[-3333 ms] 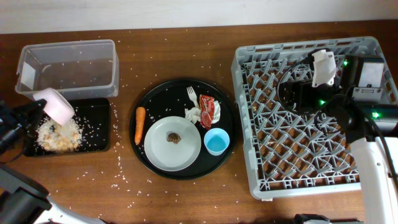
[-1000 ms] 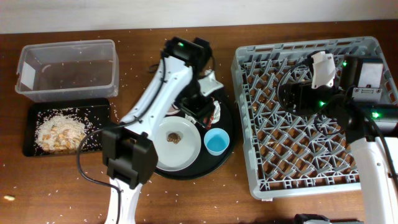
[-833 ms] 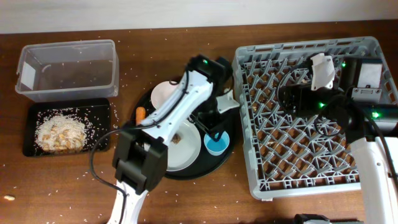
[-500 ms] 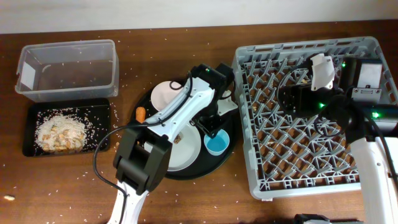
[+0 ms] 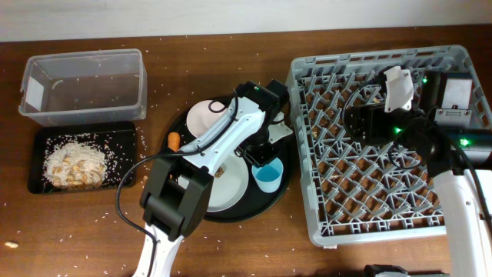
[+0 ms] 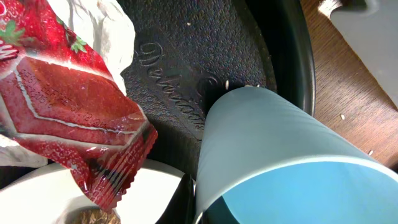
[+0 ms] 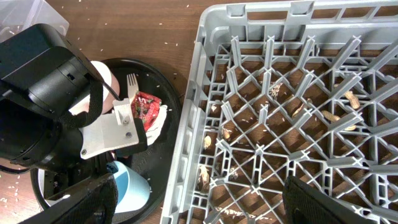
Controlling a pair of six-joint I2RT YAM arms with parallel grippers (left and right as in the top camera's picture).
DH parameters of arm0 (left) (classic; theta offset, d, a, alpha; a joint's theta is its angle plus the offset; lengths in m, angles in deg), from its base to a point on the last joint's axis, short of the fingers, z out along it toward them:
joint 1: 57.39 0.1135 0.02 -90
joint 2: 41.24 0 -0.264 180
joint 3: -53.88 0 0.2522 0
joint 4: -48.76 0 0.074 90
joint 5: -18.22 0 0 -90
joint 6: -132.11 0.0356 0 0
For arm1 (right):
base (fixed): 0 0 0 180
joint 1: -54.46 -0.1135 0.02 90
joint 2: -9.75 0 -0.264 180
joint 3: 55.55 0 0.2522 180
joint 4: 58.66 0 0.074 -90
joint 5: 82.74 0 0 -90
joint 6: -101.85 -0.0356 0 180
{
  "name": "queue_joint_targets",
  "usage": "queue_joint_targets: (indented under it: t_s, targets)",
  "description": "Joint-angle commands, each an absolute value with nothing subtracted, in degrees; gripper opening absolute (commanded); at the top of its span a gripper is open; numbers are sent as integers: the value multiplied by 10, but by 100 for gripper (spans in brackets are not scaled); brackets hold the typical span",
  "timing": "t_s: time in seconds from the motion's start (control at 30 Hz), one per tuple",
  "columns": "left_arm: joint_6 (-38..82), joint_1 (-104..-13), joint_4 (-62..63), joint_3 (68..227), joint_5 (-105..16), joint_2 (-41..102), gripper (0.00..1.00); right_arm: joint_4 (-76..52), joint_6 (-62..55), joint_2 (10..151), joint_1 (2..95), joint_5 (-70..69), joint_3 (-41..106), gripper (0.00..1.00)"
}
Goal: Sort waste into correct bins and load items into the dishwasher rack
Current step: 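Hand the light-blue cup from the left gripper to the right gripper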
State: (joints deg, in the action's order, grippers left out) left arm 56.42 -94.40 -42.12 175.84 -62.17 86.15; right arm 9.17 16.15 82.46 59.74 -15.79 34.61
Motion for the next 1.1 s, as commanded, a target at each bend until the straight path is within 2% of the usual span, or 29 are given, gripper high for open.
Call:
queue_joint_targets:
  t_s: [0.0,0.2,0.3,0.4,0.5,0.57,0.67,0.77,0.9,1.07]
  targets:
    - [562,-947,-431,1756,-620,855,1,94,159,825,601,-161,354,84]
    - [507,-923,-508,1822,-619,855,1,96,159,825,601,-161,354,84]
    - [507,-887,-542,1873,-568,855,0,96,159,825,601,-161,354,84]
    - [508,-839,-562,1932,-456,855,0,90,159,825,601,-162,354,84]
    - [529,-758,-556,1987,-253,855,0,66,159,826,601,-189,354,84]
    - [554,-697,-521,1994,-78,855,0,21,159,837,601,-266,354,84]
    - [555,-655,-489,1994,25,855,0,-72,146,877,600,-411,354,85]
    - [568,-651,-465,1994,83,855,0,-216,41,950,585,-518,354,91]
    - [567,-651,-435,1994,127,855,0,-411,-79,1019,550,-592,354,91]
    - [567,-651,-428,1994,124,855,0,-495,-97,1025,505,-600,354,91]
